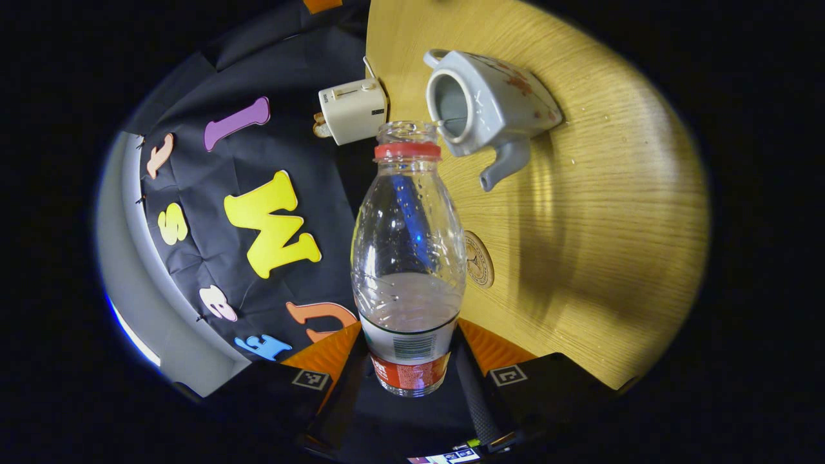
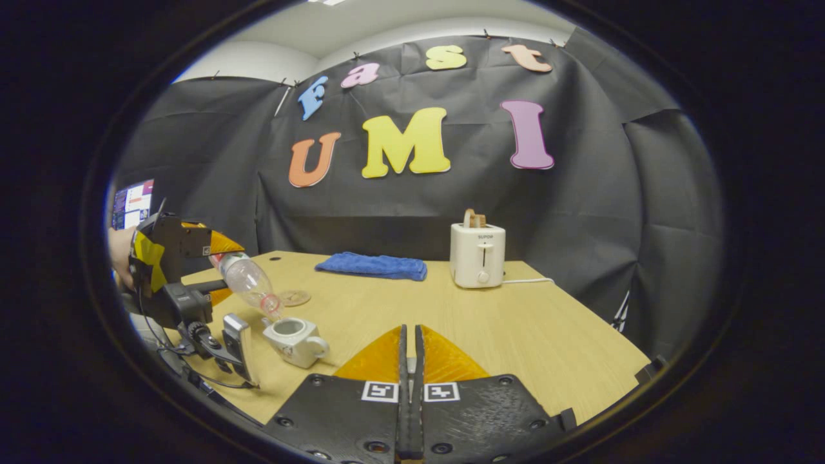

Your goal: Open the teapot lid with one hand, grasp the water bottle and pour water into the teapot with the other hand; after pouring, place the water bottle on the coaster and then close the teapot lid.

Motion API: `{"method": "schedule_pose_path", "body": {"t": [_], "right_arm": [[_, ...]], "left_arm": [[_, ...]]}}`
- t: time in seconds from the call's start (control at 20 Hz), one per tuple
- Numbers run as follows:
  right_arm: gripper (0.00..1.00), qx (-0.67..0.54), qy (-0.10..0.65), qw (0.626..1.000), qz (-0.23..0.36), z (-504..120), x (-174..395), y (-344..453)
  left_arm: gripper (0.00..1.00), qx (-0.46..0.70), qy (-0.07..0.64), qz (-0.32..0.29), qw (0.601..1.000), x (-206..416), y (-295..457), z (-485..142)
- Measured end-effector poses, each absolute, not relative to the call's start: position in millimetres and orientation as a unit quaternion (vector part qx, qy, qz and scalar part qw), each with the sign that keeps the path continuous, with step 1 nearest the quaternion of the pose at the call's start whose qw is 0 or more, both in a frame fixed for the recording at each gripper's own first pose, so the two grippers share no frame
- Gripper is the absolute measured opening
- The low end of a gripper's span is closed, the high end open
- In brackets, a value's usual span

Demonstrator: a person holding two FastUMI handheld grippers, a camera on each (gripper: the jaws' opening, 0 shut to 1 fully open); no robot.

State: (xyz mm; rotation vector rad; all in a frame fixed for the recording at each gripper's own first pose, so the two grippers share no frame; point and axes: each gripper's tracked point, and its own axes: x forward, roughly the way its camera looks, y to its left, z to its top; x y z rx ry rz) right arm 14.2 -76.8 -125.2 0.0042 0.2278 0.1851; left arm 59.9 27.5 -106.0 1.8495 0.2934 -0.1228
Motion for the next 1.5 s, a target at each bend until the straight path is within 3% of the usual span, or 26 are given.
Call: {"method": "schedule_pose_path", "body": {"t": [1.5], "right_arm": [[0.0,0.015,0.113,0.99,0.089,-128,9,-86]], "left_arm": [[0.75,0.848,0.113,-0.046,0.516,66,14,-88]]}}
